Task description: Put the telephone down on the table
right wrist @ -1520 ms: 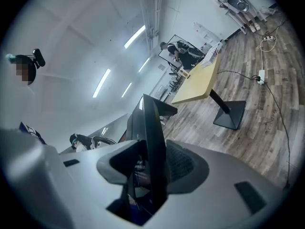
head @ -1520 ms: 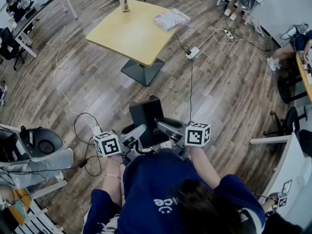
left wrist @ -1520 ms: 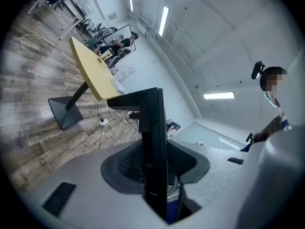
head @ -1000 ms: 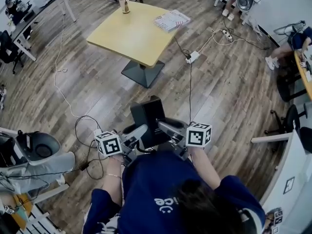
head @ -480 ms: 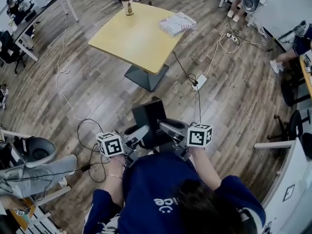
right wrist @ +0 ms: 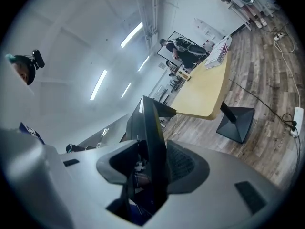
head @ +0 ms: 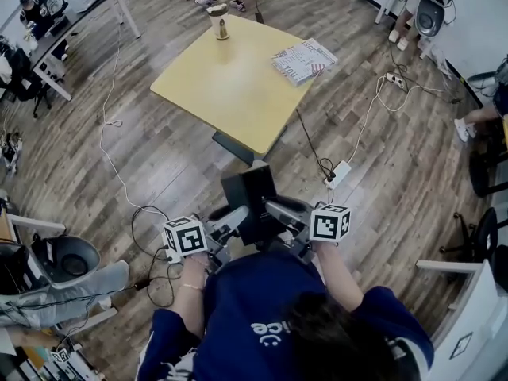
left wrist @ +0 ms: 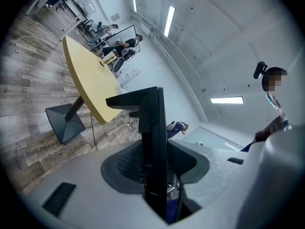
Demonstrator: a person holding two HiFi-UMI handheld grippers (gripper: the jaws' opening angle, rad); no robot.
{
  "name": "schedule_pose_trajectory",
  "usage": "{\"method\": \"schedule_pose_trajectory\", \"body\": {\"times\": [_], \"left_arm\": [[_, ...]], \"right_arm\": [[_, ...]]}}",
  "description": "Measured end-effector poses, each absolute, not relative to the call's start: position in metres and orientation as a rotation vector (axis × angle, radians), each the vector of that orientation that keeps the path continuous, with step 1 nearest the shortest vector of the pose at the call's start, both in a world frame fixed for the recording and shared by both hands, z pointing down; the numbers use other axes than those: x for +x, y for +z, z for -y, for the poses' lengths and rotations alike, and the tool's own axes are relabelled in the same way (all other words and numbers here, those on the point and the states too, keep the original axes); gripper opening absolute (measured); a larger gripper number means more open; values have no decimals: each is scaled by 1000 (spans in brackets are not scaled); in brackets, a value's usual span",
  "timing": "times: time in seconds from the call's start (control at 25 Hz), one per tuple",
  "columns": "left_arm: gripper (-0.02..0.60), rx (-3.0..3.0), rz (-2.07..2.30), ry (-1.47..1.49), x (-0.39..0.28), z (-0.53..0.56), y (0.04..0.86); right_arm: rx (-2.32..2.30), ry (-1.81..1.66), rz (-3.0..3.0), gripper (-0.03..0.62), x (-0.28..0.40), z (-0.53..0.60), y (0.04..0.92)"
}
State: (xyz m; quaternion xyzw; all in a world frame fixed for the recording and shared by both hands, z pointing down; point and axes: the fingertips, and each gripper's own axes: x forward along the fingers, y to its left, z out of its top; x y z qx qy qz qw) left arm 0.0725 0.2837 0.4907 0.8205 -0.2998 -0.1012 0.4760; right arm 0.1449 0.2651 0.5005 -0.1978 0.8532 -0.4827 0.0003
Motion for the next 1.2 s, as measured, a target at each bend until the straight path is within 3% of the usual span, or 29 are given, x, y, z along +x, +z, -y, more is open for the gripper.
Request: {"method": "schedule_pose_trajectory", "body": {"times": [0.44, 1.2], "left_arm": [[158, 1975, 786, -284, 90, -187, 490], [156, 1945, 739, -289, 100, -113, 502]], "right_arm": [[-549, -1558, -2681, 192, 162, -166, 501], [-577, -1628, -2633, 187, 173, -92, 512]]}}
